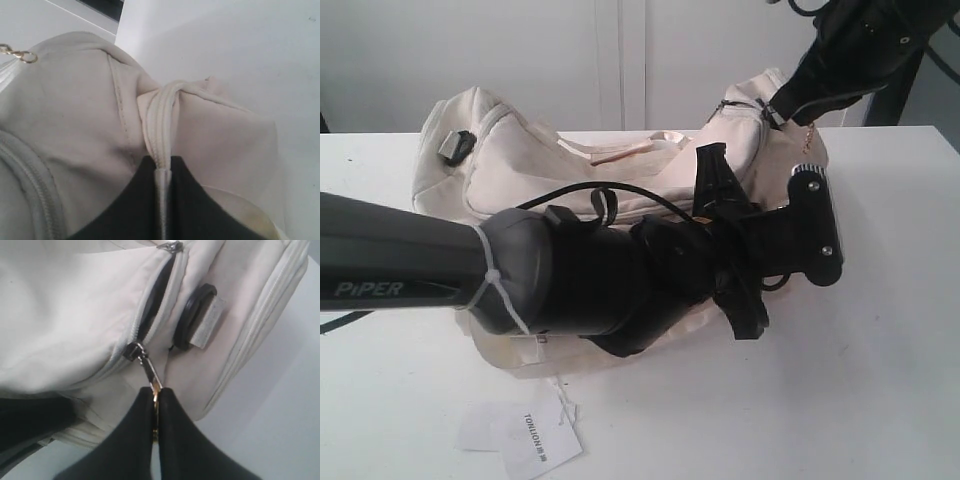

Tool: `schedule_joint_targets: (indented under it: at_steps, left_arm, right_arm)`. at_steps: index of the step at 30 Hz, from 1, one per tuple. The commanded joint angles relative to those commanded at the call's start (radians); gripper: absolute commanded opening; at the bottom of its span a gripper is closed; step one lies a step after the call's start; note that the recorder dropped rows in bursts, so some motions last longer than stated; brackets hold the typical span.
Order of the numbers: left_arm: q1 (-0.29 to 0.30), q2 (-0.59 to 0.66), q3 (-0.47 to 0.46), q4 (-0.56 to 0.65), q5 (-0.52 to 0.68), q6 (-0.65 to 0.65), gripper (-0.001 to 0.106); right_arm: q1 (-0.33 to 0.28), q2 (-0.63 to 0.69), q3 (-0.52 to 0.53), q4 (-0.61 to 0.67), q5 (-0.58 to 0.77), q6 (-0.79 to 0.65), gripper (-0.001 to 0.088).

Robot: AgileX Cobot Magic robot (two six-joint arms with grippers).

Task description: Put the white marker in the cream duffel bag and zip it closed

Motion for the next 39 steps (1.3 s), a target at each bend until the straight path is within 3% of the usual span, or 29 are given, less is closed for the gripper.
schedule_joint_targets:
  at_steps: [13, 39]
  left_arm:
    - [-0.088, 0.000, 0.000, 0.000, -0.065, 0.000, 0.000]
    - [-0.089, 0.000, 0.000, -0.008, -0.072, -0.026, 0.000]
  right_arm:
    - [0.000, 0.006, 0.000, 0.000, -0.141, 0.000, 0.0000]
    - [0.000, 0.091, -0.002, 0.031, -0.435, 0.000, 0.0000]
